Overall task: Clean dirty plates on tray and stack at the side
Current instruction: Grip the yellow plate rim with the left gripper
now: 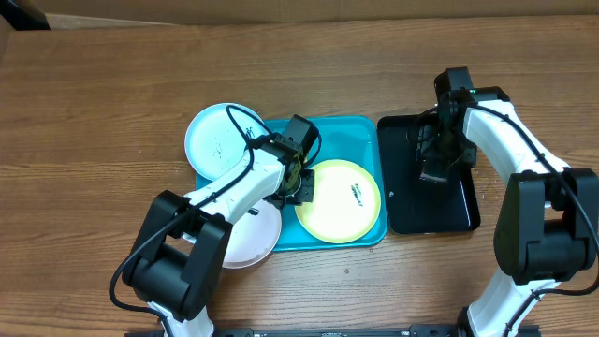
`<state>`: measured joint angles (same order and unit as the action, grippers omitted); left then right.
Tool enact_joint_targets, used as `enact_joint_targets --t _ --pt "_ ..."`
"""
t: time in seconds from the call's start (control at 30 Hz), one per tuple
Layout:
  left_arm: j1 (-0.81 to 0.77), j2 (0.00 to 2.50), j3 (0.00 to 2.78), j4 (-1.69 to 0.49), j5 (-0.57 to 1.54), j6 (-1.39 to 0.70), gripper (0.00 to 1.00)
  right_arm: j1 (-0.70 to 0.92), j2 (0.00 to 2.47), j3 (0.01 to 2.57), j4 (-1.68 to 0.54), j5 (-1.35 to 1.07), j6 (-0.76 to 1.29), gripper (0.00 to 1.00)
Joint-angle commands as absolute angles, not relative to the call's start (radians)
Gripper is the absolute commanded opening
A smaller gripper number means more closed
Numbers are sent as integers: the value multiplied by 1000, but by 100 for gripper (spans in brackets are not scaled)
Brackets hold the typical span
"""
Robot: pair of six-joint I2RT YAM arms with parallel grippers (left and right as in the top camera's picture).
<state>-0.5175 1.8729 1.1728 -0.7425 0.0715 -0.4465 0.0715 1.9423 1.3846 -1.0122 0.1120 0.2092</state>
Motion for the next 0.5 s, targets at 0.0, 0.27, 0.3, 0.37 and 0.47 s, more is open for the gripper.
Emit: enact_joint_targets --t 0.0,0.27,0.3,0.37,0.47 --pt "-521 1891 1166 -728 -6 -450 4 63 1942 1380 -1007 118 213 69" --pt "-474 1890 1202 -734 -60 -368 4 63 1942 1380 -1018 107 213 69" --pt "-467 1890 1209 -736 -60 -359 4 63 1942 1380 -1017 107 213 70" --pt "-452 1890 1226 -744 -60 -348 5 63 1942 1380 -1011 108 213 73" --pt "-430 1890 1246 -760 -56 -344 8 63 1942 1380 -1000 108 213 75"
